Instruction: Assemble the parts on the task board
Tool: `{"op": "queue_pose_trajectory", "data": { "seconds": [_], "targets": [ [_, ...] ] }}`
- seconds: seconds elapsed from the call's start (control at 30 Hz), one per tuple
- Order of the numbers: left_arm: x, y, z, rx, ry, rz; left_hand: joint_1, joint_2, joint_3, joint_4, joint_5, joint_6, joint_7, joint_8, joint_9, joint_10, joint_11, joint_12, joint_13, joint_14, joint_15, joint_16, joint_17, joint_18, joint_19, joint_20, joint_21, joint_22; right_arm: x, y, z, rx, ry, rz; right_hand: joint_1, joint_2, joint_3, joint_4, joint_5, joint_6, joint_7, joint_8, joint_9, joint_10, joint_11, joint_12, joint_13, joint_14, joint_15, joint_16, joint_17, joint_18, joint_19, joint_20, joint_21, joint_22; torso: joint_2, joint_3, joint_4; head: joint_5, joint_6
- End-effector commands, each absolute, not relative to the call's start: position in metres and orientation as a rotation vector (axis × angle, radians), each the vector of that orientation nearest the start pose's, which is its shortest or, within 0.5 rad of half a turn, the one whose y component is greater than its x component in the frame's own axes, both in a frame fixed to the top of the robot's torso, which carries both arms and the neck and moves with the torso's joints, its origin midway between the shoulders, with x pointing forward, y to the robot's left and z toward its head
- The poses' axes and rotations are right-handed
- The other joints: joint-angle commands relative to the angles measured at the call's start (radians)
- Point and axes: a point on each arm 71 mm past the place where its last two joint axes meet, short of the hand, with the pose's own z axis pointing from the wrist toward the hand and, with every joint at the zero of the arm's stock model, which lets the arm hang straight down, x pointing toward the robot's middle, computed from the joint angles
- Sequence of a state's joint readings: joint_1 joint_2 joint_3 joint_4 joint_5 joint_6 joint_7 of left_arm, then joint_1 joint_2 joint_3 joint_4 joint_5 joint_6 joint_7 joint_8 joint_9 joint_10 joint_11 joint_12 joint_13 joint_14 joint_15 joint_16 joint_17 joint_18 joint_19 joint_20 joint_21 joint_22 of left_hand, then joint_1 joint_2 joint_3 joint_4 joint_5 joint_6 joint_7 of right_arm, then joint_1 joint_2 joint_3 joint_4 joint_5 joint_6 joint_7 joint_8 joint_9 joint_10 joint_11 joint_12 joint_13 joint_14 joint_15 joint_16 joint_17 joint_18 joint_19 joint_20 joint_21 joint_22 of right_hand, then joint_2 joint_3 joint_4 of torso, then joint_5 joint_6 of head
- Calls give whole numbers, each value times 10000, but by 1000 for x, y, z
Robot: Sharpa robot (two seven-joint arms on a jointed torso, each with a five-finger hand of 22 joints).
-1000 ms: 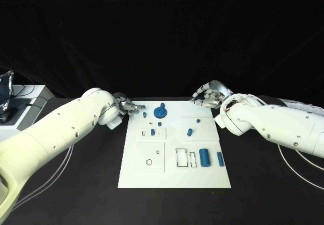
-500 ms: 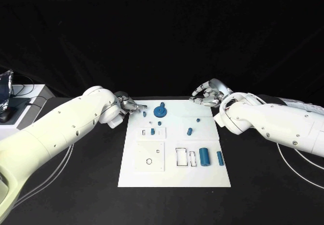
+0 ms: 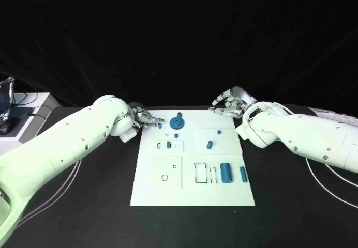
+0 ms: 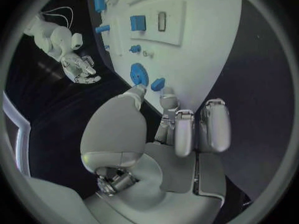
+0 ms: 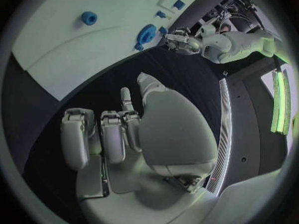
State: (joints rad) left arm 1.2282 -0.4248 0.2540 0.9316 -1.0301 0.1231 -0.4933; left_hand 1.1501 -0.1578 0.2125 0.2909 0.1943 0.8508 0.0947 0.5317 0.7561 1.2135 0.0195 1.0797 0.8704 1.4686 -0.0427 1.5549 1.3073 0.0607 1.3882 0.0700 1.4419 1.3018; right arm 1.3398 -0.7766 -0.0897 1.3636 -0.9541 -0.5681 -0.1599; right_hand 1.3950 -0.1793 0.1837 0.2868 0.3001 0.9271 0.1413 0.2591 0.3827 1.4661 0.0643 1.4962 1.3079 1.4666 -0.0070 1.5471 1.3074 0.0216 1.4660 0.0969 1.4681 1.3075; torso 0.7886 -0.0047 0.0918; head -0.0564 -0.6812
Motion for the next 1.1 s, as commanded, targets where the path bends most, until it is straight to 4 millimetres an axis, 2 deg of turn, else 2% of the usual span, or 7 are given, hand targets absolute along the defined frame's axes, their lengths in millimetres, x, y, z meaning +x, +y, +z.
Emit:
{"op": "queue_pose_trajectory", "data": {
  "seconds": [0.03,0.23,0.5,0.7,0.87,0.93,1.1],
  "targets": [
    [597,170,-160,-5286,21141,-5688,113,36,-1,10,42,88,-26,72,-13,92,-12,75,24,939,28,41,2361,12,71,-22,49,20,539,-235,-135,4446,14837,6731,-87,-24,69,-17,47,-75,28,45,22,398,-26,-36,1959,824,-29,-64,1699,51,541,-20,-49,2032,8,1,1,-1,-10],
    [597,168,-160,-5357,21047,-5705,166,66,15,17,37,261,-79,145,8,190,-57,196,134,956,-5,66,2417,-1,109,-40,79,84,540,-234,-136,4438,14847,6735,-87,-24,69,-17,47,-75,28,45,22,398,-26,-36,1959,824,-29,-64,1699,51,541,-20,-49,2032,13,16,1,20,-32],
    [598,170,-161,-5474,20936,-5679,171,73,19,17,37,268,-83,144,10,234,-61,251,206,962,-9,74,2436,-8,128,-43,93,113,540,-234,-136,4450,14849,6719,-87,-24,69,-17,47,-75,28,45,22,398,-26,-36,1959,824,-29,-64,1699,51,541,-20,-49,2032,1,6,8,29,-61],
    [598,170,-160,-5567,20890,-5738,270,202,142,10,46,322,-120,133,37,276,-97,282,200,965,-43,77,2442,-8,135,-70,100,124,540,-234,-136,4459,14856,6705,-84,-17,86,-17,50,-79,27,47,32,401,-26,-33,1962,821,-30,-69,1687,52,540,-21,-53,2031,0,4,-5,34,-70],
    [597,168,-160,-5617,20881,-5926,559,329,539,-4,38,386,-180,127,117,289,-153,298,170,965,-94,78,2442,-9,134,-113,102,131,541,-234,-136,4466,14870,6688,-84,-17,86,-17,50,-79,27,47,32,401,-26,-33,1962,821,-30,-69,1687,52,540,-21,-53,2031,1,0,-2,31,-74],
    [597,167,-160,-5629,20901,-6037,834,362,998,3,42,417,-232,177,256,284,-206,294,133,965,-143,77,2441,-4,121,-152,92,121,541,-234,-136,4465,14876,6687,-84,-17,86,-17,50,-79,27,47,32,401,-26,-33,1962,821,-30,-69,1687,52,540,-21,-53,2031,4,5,1,26,-72],
    [596,166,-160,-5635,20935,-6207,1154,196,2001,-30,40,385,-264,164,475,268,-236,273,42,962,-172,74,2434,-2,100,-190,76,113,541,-233,-137,4467,14892,6678,-84,-17,86,-17,50,-79,27,47,32,401,-26,-33,1962,821,-30,-69,1687,52,540,-21,-53,2031,14,-1,0,35,-70]
  ]
}}
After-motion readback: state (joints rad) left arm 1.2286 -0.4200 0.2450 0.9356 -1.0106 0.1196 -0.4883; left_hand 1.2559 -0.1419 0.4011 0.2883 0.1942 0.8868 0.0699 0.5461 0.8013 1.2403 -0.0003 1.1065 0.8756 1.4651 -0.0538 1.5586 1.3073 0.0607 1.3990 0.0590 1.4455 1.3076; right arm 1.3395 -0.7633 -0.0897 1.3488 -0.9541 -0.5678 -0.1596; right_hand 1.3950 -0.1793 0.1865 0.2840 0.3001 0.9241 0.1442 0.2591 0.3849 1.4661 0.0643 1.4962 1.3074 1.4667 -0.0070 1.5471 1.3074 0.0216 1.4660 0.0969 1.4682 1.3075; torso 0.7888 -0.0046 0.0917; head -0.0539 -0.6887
